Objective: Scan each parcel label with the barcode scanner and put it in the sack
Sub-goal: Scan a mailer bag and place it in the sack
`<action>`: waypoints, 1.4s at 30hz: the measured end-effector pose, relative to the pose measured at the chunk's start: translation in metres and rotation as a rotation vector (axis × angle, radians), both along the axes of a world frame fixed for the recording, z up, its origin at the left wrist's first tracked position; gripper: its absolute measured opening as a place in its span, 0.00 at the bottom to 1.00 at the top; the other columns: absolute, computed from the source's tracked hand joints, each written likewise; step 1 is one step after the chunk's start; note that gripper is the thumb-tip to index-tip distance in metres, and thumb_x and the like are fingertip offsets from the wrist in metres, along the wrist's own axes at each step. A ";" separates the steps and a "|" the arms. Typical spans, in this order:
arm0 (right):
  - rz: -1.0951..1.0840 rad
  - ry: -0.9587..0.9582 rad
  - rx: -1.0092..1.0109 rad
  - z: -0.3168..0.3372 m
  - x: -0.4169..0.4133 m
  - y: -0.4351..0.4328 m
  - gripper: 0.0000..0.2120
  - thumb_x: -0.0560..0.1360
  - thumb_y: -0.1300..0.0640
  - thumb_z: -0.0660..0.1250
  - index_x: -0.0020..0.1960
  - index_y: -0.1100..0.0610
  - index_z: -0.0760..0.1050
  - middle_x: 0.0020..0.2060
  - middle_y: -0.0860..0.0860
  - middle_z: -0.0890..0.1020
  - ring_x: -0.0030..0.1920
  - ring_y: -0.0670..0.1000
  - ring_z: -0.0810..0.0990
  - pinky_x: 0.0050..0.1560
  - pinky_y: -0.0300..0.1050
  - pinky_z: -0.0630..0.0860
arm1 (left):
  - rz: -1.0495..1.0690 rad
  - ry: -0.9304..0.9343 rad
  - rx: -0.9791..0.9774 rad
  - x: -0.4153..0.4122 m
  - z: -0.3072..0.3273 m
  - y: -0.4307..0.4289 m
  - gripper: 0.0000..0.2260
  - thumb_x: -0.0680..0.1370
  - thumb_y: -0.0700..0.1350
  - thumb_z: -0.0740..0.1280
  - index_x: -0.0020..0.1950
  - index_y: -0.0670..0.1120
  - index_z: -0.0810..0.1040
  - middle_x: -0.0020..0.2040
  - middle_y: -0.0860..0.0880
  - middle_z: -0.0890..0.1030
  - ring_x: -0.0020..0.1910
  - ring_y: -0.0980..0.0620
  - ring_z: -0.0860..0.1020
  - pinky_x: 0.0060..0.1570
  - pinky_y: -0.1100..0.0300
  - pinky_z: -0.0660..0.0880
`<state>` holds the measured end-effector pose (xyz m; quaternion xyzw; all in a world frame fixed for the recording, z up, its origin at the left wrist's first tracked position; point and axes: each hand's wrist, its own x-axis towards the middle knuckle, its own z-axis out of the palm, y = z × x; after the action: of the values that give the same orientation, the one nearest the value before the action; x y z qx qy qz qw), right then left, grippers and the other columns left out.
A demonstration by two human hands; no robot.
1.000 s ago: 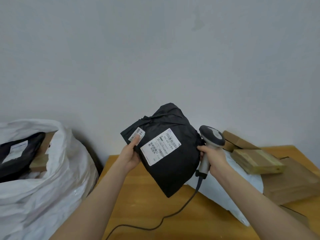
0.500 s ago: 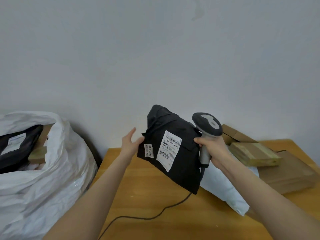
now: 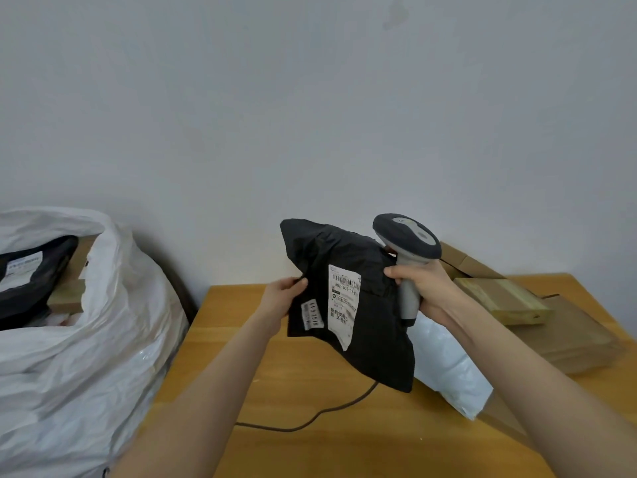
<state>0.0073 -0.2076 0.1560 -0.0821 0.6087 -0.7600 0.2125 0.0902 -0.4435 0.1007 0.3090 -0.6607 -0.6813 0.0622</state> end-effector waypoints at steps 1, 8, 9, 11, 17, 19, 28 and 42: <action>-0.011 -0.009 0.002 -0.001 -0.001 0.002 0.12 0.70 0.76 0.67 0.43 0.60 0.78 0.29 0.53 0.76 0.29 0.47 0.74 0.39 0.44 0.75 | 0.047 0.024 0.096 0.001 0.001 -0.005 0.14 0.80 0.46 0.65 0.62 0.39 0.76 0.53 0.42 0.82 0.49 0.45 0.82 0.45 0.53 0.78; -0.161 -0.020 0.124 -0.016 -0.011 0.007 0.09 0.70 0.73 0.68 0.47 0.63 0.76 0.26 0.52 0.73 0.29 0.50 0.71 0.44 0.49 0.72 | 0.041 0.102 0.220 0.008 0.012 -0.018 0.06 0.81 0.43 0.62 0.56 0.44 0.76 0.46 0.43 0.82 0.41 0.46 0.80 0.40 0.52 0.77; -0.170 -0.016 0.124 -0.018 -0.010 0.005 0.09 0.69 0.73 0.68 0.45 0.62 0.76 0.25 0.52 0.72 0.30 0.50 0.71 0.45 0.49 0.72 | 0.061 0.089 0.161 0.008 0.012 -0.016 0.06 0.81 0.42 0.63 0.56 0.45 0.76 0.47 0.43 0.81 0.41 0.46 0.80 0.39 0.53 0.77; -0.181 0.010 0.122 -0.018 -0.009 0.003 0.09 0.69 0.74 0.68 0.46 0.63 0.76 0.27 0.53 0.73 0.31 0.50 0.71 0.45 0.48 0.71 | 0.045 0.032 -0.005 0.008 0.011 -0.014 0.08 0.81 0.45 0.63 0.58 0.45 0.77 0.51 0.43 0.82 0.46 0.46 0.80 0.44 0.51 0.78; -0.187 0.061 0.121 -0.015 -0.009 0.002 0.08 0.70 0.74 0.67 0.43 0.63 0.76 0.29 0.53 0.74 0.29 0.47 0.72 0.41 0.45 0.72 | -0.275 -0.170 -0.249 0.012 0.026 0.004 0.12 0.77 0.55 0.67 0.53 0.48 0.79 0.49 0.51 0.83 0.49 0.52 0.81 0.50 0.59 0.77; -0.186 0.063 0.132 -0.017 -0.008 0.001 0.09 0.70 0.74 0.68 0.47 0.63 0.76 0.30 0.53 0.74 0.29 0.47 0.72 0.41 0.44 0.72 | -0.274 -0.161 -0.251 0.009 0.026 0.012 0.07 0.76 0.49 0.70 0.49 0.47 0.80 0.46 0.51 0.84 0.46 0.53 0.82 0.42 0.62 0.76; -0.161 -0.088 0.232 -0.024 0.013 0.026 0.03 0.75 0.62 0.70 0.46 0.59 0.76 0.37 0.57 0.81 0.34 0.51 0.79 0.37 0.44 0.78 | 0.107 -0.078 -0.219 0.011 0.010 -0.005 0.12 0.78 0.42 0.68 0.60 0.39 0.78 0.53 0.43 0.82 0.48 0.47 0.80 0.41 0.60 0.75; 0.046 -0.137 0.235 -0.036 0.107 -0.009 0.06 0.73 0.60 0.70 0.43 0.64 0.79 0.28 0.58 0.79 0.25 0.52 0.73 0.30 0.44 0.71 | 0.284 -0.039 -0.053 0.016 -0.011 -0.007 0.20 0.77 0.37 0.69 0.68 0.36 0.71 0.64 0.41 0.77 0.59 0.46 0.76 0.56 0.57 0.72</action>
<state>0.1139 -0.2166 0.1201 -0.0186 0.6755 -0.6821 0.2793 0.1066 -0.4501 0.0893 0.4109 -0.6293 -0.6416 0.1532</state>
